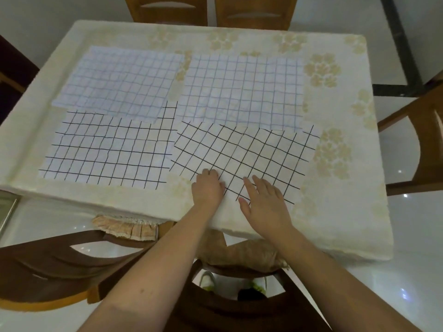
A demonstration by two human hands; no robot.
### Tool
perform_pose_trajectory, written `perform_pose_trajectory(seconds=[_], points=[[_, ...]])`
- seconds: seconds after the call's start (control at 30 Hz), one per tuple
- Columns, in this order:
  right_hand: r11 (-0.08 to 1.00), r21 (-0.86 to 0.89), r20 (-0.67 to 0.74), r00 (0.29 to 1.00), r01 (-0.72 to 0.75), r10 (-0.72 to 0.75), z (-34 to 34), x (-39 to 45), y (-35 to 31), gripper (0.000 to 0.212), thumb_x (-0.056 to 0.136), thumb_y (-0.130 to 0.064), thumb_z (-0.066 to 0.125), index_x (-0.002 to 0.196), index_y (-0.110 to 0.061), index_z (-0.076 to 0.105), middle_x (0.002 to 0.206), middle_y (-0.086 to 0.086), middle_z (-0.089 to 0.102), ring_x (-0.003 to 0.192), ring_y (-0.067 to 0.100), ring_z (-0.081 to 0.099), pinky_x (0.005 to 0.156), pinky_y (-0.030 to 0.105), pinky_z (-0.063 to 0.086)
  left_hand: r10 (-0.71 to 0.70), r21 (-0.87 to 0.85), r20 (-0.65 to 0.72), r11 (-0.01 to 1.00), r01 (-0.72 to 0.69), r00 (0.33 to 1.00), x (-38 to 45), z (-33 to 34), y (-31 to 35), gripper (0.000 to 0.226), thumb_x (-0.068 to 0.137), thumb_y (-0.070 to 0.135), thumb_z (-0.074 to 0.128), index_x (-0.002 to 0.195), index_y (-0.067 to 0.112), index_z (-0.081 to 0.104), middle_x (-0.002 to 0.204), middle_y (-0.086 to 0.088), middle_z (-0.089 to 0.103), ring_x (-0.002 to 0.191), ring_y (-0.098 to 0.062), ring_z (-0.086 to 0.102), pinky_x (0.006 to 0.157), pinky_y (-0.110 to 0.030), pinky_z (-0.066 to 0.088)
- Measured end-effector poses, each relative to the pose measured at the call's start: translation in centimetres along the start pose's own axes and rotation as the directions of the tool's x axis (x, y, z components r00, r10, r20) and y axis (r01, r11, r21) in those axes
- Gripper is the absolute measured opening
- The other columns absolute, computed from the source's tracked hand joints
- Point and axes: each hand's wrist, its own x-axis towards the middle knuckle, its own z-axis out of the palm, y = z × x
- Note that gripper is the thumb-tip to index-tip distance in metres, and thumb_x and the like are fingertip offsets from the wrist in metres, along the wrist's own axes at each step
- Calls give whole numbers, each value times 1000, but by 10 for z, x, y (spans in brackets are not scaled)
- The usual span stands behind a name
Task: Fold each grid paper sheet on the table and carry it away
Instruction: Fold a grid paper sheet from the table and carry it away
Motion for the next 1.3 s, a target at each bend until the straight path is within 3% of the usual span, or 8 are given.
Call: perform_pose_trajectory(seconds=[0.17,0.5,0.67,0.8,1.0,1.13,1.2,1.3], points=[[999,36,-3,1000,0,0,1,2,6,59,101,-48,25,153,-22,15,160,7,20,146,24,17,118,43,16,-85,-1,-64,996,85,994,2,11,7,34,98,32,45,120,8,53,123,-11,51,112,-28,48,83,-39,47],[998,64,-63,998,11,-7,4,-2,14,58,101,-48,26,153,-21,21,159,6,23,145,23,20,117,40,15,-75,101,-39,992,78,996,8,8,7,30,97,15,42,124,7,52,126,-11,50,115,-28,47,88,-37,42],[997,49,-108,993,58,-52,6,0,14,51,103,-38,31,151,-23,26,156,7,30,143,23,25,116,41,18,60,125,-104,991,-47,993,-15,-5,5,25,100,22,39,112,10,57,111,-8,59,100,-27,56,77,-35,42],[989,41,-152,979,143,-135,3,13,12,49,101,-24,43,149,-21,32,152,9,37,140,26,33,114,43,22,186,199,-82,966,-167,979,-38,-20,-2,13,99,19,43,104,14,54,93,-2,64,79,-23,61,60,-30,30],[947,0,-208,926,321,-314,-11,46,3,52,95,-10,51,145,-18,41,147,10,43,136,27,38,114,44,21,322,297,-53,909,-293,945,-66,-48,-20,14,99,21,44,104,14,55,87,-2,66,72,-24,62,57,-30,31],[904,-73,-270,864,422,-425,-20,68,-11,46,85,-3,63,129,-13,59,136,14,54,130,32,46,113,51,26,444,259,-106,876,-407,889,-80,-74,-35,6,87,12,67,90,11,62,71,-4,65,57,-26,60,52,-30,38],[900,-103,-245,866,424,-436,-22,80,-15,32,85,-7,64,116,-15,67,136,11,55,133,30,43,115,52,17,488,235,-138,862,-450,862,-84,-84,-44,14,77,7,75,84,11,63,65,-2,63,53,-24,58,51,-27,38],[891,-204,-153,886,405,-438,-25,99,-15,21,89,-14,62,108,-21,66,138,3,52,138,24,33,117,48,4,499,174,-118,862,-477,859,-86,-97,-55,17,79,8,68,94,14,63,78,2,65,68,-22,60,59,-26,36]])
